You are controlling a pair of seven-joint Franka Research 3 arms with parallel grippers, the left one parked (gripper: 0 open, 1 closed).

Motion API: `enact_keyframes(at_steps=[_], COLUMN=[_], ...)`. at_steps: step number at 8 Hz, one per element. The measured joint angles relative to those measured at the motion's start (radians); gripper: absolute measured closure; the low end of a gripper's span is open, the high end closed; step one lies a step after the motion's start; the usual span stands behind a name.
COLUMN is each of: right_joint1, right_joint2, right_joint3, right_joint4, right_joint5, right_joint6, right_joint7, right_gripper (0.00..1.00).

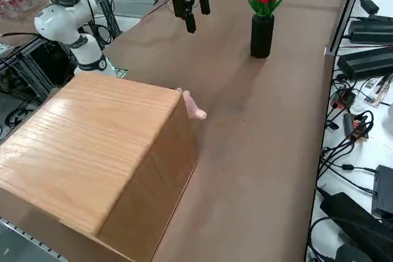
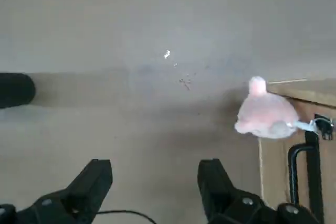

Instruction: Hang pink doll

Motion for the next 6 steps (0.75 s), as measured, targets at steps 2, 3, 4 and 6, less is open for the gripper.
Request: enact_keyframes(at_steps=[2,3,4,6], right_joint1=[0.019,0.035,0.052,0.077], right_joint2=[-0.050,-0.093,-0.135,-0.166], right_joint3=[0.001,0.001,0.004,0.024], right_joint4=[-0.010,-0.070,-0.140,-0.182], right_joint5=[-0.023,-0.047,-0.066,-0.096], right_joint6=[-0.051,0.005,0.034,0.003], right_joint7=[-0.045,-0.045,-0.045,-0.043], right_gripper=[0.00,0.00,0.00,0.00])
